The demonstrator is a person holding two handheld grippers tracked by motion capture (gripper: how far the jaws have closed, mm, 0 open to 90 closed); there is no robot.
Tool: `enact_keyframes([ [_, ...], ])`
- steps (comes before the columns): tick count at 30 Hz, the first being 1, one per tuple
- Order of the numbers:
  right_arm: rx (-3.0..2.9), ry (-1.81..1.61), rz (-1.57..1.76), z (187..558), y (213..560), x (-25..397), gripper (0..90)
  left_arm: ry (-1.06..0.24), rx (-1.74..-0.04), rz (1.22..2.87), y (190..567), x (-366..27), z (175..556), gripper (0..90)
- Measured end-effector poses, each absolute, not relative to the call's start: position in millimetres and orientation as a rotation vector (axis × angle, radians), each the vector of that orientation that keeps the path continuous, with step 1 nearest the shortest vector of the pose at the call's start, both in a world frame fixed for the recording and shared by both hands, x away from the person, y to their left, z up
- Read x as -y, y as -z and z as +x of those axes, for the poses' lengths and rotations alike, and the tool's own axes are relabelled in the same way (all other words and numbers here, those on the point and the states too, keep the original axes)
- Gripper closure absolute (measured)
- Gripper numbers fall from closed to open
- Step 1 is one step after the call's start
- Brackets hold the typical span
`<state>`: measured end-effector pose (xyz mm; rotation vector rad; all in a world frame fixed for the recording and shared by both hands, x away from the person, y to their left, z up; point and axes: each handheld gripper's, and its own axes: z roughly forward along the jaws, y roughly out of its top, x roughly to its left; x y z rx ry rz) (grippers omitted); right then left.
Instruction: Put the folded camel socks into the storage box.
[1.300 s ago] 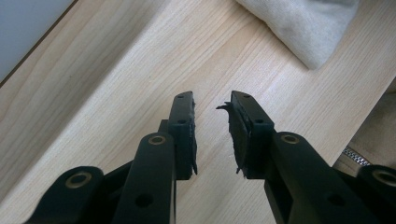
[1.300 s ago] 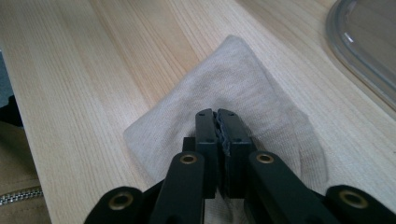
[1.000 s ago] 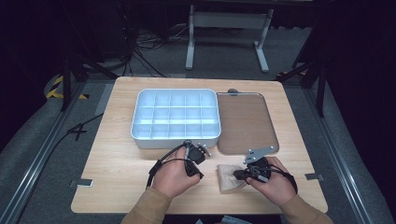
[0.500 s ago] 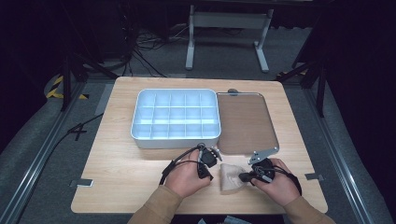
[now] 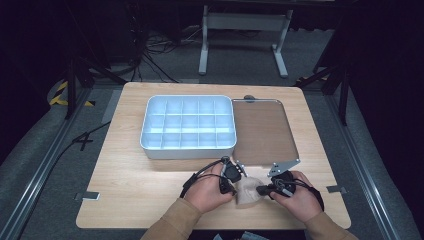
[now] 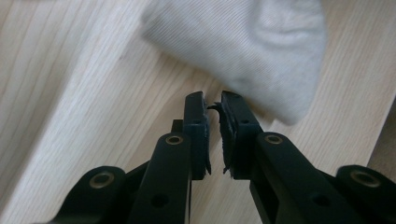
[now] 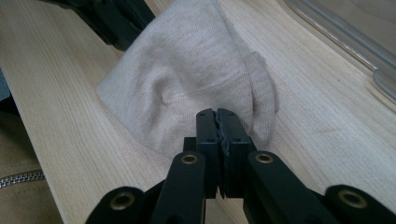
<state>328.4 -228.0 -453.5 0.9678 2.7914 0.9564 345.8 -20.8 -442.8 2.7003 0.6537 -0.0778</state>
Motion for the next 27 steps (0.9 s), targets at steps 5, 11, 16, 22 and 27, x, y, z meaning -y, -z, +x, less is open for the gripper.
enact_keyframes([
  [5, -2.782, -0.947, 0.962, 327, 454, 227, 88.8, 0.037, -0.609, 2.672, 439, 25, 344, 80.7],
  [11, -2.762, -0.955, 0.947, 326, 451, 228, 89.6, 0.022, -0.603, 2.652, 433, 24, 343, 80.1],
  [16, -2.713, -1.137, 0.998, 328, 440, 231, 89.7, 0.016, -0.606, 2.661, 434, 24, 345, 79.8],
  [22, -2.755, -1.072, 0.996, 332, 455, 219, 89.6, 0.019, -0.614, 2.677, 438, 24, 345, 79.6],
  [27, -2.765, -1.075, 1.017, 334, 461, 222, 89.9, 0.022, -0.626, 2.690, 442, 24, 348, 79.8],
])
